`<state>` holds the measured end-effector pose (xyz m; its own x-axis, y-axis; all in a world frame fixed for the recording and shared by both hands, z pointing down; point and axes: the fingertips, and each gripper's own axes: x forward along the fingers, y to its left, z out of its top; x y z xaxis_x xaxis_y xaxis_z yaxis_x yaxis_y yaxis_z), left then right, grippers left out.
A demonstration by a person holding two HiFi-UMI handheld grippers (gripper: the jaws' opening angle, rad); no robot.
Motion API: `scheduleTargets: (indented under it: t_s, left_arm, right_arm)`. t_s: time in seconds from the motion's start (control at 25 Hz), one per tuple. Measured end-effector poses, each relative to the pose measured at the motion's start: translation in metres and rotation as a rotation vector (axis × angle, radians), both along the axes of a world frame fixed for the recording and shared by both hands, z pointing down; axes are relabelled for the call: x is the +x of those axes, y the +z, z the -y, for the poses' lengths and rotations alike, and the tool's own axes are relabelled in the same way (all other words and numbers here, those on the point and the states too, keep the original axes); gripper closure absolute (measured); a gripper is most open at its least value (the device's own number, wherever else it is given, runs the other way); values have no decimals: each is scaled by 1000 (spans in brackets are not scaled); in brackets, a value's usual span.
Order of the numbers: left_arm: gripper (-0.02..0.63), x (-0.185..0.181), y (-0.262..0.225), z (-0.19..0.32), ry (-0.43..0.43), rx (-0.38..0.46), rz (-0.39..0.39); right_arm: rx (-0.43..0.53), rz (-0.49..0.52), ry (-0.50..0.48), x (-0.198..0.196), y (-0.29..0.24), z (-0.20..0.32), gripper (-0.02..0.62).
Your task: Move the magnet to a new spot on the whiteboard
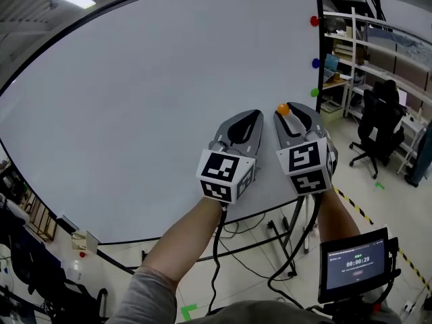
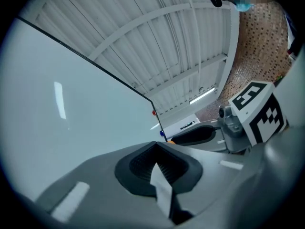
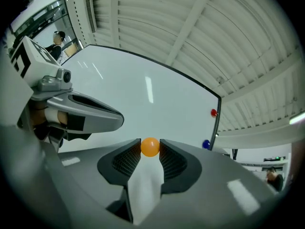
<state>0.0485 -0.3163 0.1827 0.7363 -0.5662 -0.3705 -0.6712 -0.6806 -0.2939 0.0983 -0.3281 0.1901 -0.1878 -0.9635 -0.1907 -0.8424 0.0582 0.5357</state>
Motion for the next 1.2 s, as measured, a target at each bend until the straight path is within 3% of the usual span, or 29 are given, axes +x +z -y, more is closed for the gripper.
scheduleTargets:
  t_s: [0.16, 0.44, 0.68, 1.2]
  left_arm:
    - [604, 76, 13, 6, 23, -28, 34]
    - [604, 147, 39, 25, 24, -71, 84]
    - [604, 173, 50, 42, -13, -90, 110]
    - [604, 189, 72, 74, -89, -123, 140]
  right_arm:
    - [-33, 26, 26, 76, 16, 2, 466]
    - [-99, 61, 28, 142, 51, 24, 466]
    - [-148, 73, -12, 164, 76, 49, 466]
    - [-216, 91, -93, 174, 116, 103, 465]
